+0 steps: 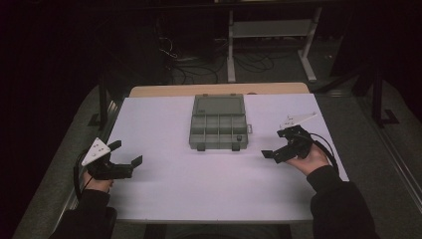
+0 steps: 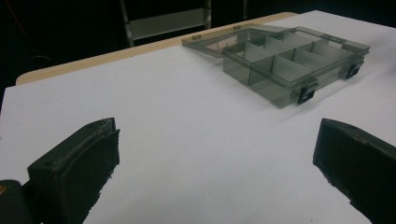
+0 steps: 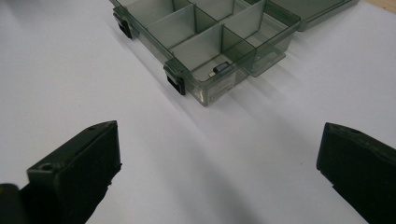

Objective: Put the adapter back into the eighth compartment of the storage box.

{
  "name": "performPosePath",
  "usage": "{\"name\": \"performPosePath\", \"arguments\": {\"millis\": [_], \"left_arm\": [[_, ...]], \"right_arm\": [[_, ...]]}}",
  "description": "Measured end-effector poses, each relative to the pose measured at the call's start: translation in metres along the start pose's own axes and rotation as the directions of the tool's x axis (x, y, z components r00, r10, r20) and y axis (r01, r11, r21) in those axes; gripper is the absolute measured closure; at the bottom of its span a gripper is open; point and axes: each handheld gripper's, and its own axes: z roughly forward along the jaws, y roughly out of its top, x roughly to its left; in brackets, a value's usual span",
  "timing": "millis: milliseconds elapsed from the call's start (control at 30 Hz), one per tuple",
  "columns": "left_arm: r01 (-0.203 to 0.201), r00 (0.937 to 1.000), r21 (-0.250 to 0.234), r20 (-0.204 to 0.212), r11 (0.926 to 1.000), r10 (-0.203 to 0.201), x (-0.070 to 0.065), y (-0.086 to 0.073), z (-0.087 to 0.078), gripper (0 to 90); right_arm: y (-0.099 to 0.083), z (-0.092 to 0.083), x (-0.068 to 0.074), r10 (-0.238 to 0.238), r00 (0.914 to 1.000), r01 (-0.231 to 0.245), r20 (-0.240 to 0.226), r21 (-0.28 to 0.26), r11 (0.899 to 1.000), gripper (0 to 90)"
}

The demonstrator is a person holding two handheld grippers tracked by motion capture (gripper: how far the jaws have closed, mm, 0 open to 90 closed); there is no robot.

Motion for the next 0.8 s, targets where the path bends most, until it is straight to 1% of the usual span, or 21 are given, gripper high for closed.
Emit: {"name": "performPosePath", "arguments": {"millis": [133,167,367,400,467,500,633,667,800], "left_arm": [[-0.001,1.0,0.0,-0.001,1.0,0.001,0.0,0.0,0.0,0.0],[-0.001,1.0,0.0,0.0,1.0,0.001,0.0,0.0,0.0,0.0],[-0.003,1.0,0.001,0.0,1.0,0.004,0.0,0.0,0.0,0.0],[-0.004,1.0,0.001,-0.001,1.0,0.004,0.0,0.0,0.0,0.0],[-0.003,1.0,0.0,-0.001,1.0,0.003,0.0,0.0,0.0,0.0],[-0.003,1.0,0.001,-0.001,1.0,0.003,0.0,0.0,0.0,0.0],[-0.004,1.0,0.0,-0.001,1.0,0.004,0.0,0.0,0.0,0.0],[-0.004,1.0,0.001,-0.002,1.0,0.004,0.0,0.0,0.0,0.0],[-0.007,1.0,0.001,-0.002,1.0,0.007,0.0,0.0,0.0,0.0]], "right_arm": [[-0.003,-0.002,0.0,0.005,1.0,-0.005,0.004,0.0,1.0,0.0],[-0.008,-0.006,-0.002,0.019,0.9998,-0.019,0.007,-0.015,1.0,0.0],[-0.015,-0.01,-0.003,0.04,0.9992,-0.04,0.004,-0.042,0.998,0.0],[-0.02,-0.012,-0.004,0.047,0.9988,-0.047,0.009,-0.047,0.998,0.0],[-0.025,-0.014,-0.004,0.058,0.9982,-0.058,0.014,-0.048,0.997,0.0],[-0.028,-0.015,-0.004,0.057,0.9982,-0.056,0.021,-0.047,0.997,0.0],[-0.03,-0.015,-0.004,0.058,0.998,-0.057,0.026,-0.047,0.997,0.0],[-0.037,-0.018,-0.005,0.06,0.9969,-0.057,0.051,-0.045,0.997,0.0],[-0.044,-0.022,-0.006,0.073,0.9954,-0.07,0.062,-0.051,0.996,0.0]]}}
